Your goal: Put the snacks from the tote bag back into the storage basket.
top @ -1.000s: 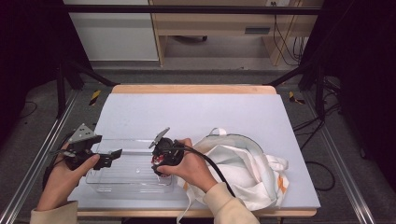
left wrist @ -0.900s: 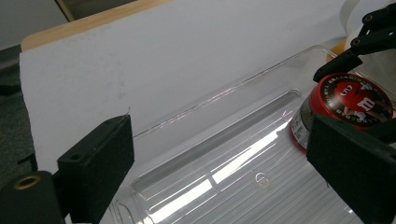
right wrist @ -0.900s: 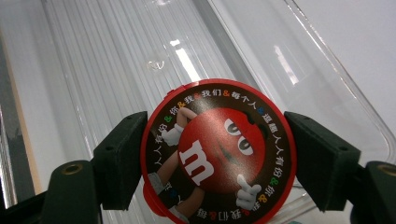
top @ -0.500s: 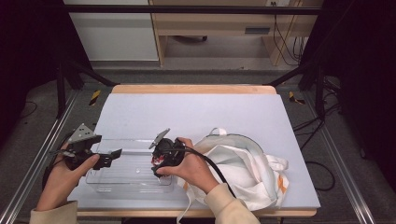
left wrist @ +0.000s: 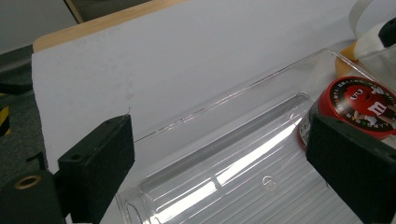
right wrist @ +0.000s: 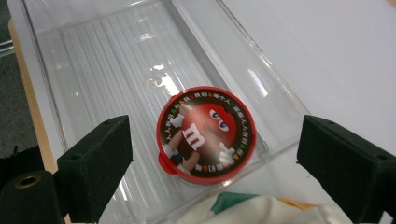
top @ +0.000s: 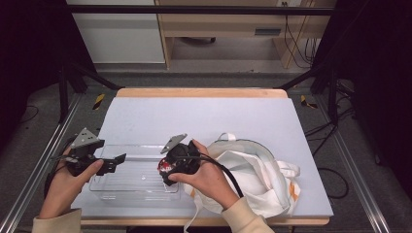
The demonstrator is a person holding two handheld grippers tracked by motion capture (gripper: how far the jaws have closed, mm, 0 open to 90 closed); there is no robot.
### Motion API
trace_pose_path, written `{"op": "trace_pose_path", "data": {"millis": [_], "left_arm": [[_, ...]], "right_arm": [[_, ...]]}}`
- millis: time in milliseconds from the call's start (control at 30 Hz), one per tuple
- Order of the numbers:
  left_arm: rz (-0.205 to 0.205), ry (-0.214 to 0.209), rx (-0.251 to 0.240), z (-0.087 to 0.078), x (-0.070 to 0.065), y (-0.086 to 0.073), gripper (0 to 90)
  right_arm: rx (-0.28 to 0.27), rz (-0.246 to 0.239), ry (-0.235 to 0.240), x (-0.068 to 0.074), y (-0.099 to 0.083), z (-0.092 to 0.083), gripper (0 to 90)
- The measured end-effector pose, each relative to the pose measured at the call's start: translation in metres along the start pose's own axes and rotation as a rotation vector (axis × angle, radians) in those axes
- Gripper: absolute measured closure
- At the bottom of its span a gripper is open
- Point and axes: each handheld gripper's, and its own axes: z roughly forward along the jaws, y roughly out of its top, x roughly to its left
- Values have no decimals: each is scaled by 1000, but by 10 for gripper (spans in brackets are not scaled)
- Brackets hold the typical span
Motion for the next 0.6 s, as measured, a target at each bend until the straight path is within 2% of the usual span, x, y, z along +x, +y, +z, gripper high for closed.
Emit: {"op": "trace_pose_path", "data": {"millis": [100, 200, 267, 333, 600], "left_arm": [[2, 3, 2, 0, 0, 0, 78], [6, 3, 8, 1, -1, 0, 78], [13, -2, 14, 2, -3, 1, 78], [11, 1, 7, 3, -4, 2, 77], [42, -8, 12, 5, -14, 7, 76]], "right_arm": [[-15, 10, -21, -3, -6, -9, 100], [-40, 32, -23, -7, -14, -19, 94], [-75, 51, -23, -9, -21, -26, 94], [-68, 56, -28, -13, -24, -32, 92], [-113, 99, -75, -25, -35, -60, 86]]}}
